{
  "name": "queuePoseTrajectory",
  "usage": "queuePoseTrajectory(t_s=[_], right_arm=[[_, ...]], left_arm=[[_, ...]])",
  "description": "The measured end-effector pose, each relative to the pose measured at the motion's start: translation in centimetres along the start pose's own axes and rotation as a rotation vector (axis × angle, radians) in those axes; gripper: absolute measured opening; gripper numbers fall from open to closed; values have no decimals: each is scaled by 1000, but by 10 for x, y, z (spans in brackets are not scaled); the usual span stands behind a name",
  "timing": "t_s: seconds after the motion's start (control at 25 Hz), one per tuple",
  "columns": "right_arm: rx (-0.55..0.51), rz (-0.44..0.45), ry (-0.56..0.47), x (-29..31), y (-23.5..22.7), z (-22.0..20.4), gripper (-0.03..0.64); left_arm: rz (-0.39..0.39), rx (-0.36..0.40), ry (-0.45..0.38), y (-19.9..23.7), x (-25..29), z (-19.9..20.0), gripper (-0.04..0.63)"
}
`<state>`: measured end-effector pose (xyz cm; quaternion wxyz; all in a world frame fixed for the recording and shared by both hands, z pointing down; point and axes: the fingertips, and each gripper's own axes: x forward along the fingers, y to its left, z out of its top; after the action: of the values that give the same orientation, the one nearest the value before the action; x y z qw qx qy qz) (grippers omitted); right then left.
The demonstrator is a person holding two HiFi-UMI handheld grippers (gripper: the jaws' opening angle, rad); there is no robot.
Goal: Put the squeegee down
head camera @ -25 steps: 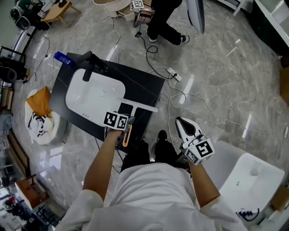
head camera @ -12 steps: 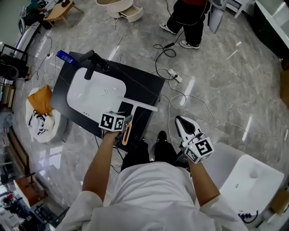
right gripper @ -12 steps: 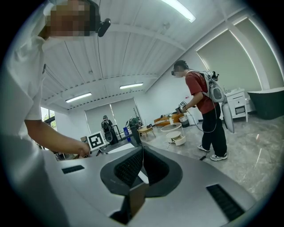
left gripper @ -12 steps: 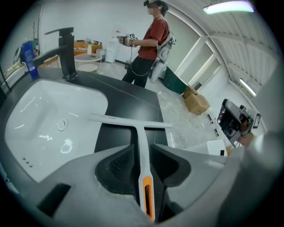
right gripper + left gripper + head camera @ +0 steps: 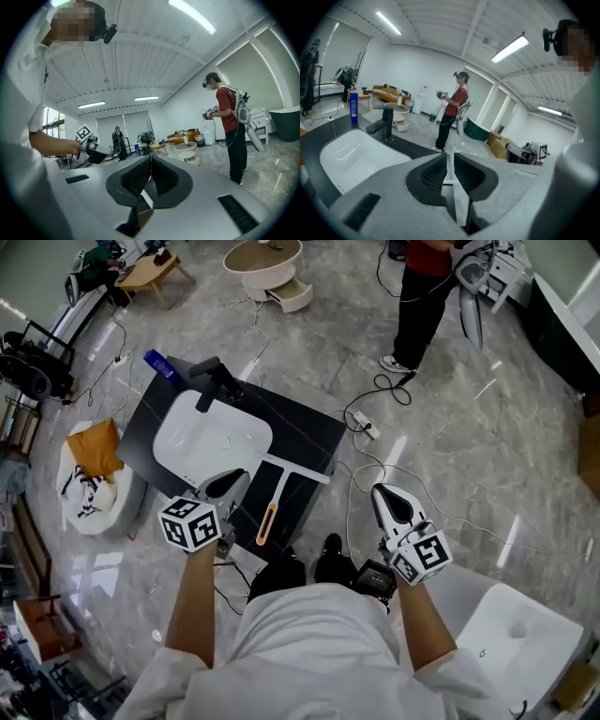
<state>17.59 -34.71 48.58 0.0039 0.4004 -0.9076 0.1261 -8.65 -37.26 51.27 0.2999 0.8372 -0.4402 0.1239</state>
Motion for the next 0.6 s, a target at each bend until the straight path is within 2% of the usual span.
queuePoseTrajectory(t_s=[0.12,0.32,0.6], right_arm=[[-22,-1,-40,-9,11,25,15],[-78,-3,-109,-24,40,66,15],[-148,-37,-169,-65,115,90,15]], left_arm=[[-57,19,-112,-25,-33,26,50],[-134,140,-312,-60,-90,57,18],[-226,183,-532,-91,-183,45,17]])
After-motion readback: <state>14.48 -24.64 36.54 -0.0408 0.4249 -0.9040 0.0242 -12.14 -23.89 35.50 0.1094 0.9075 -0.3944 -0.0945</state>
